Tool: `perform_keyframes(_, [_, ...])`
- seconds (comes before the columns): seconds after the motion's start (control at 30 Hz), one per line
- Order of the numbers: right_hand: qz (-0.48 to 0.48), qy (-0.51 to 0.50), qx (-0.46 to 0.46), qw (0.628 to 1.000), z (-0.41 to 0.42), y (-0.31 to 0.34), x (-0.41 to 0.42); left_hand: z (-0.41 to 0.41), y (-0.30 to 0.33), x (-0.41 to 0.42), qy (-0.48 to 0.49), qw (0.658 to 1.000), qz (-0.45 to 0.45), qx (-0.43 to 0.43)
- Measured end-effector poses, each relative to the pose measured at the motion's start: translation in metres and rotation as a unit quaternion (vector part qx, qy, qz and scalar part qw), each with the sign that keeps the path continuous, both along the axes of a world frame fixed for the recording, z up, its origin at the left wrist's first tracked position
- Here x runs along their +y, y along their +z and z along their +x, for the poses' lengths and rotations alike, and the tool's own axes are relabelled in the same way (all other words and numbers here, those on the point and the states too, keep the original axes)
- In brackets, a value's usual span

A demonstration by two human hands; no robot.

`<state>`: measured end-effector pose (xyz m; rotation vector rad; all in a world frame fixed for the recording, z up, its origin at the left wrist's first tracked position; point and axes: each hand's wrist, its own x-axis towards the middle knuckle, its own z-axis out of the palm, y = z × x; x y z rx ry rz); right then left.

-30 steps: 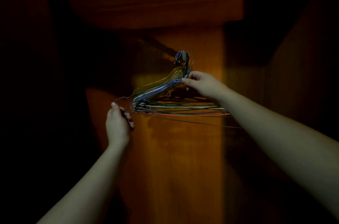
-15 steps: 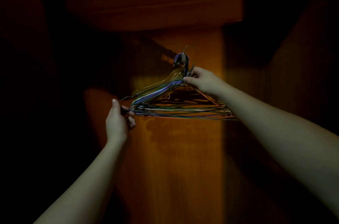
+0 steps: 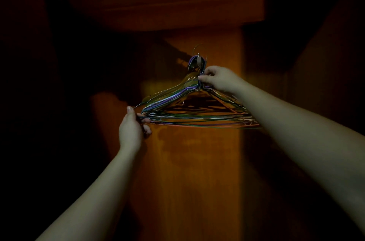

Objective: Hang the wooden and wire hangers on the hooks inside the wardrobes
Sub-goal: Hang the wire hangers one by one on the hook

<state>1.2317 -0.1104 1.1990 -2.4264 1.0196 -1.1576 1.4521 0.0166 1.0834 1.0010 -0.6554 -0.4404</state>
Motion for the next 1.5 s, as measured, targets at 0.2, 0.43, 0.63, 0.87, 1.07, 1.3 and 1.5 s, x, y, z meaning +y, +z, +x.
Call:
perform_keyframes(0.2, [0.000,-0.005,0.040,0.999,0.001,-0.003,-0.010,-0.002,-0.006,-0.005,-0.014,1.000,0.022,0.012])
perform_keyframes(0.43, [0.012,0.012,0.029,0.999,0.005,-0.018,-0.015,0.008,-0.023,-0.011,-0.031,0.998,0.048,0.023])
perform_keyframes(0.63, [0.011,0.021,0.026,0.999,0.007,-0.024,-0.015,0.009,-0.034,-0.015,-0.026,0.997,0.056,0.044])
perform_keyframes(0.87, [-0.046,-0.047,0.028,0.997,0.010,-0.027,-0.016,0.008,-0.031,-0.027,-0.052,0.993,0.080,0.068])
perform_keyframes(1.07, [-0.080,-0.123,0.060,0.987,0.020,-0.027,-0.019,0.020,-0.030,-0.039,-0.033,0.994,0.098,0.034])
perform_keyframes(1.3, [-0.096,-0.130,0.084,0.983,0.024,-0.023,-0.020,0.036,-0.017,-0.051,0.151,0.962,0.189,-0.125])
perform_keyframes(1.5, [-0.116,-0.101,0.072,0.986,0.015,-0.030,-0.022,0.034,0.011,-0.053,0.240,0.811,0.171,-0.505])
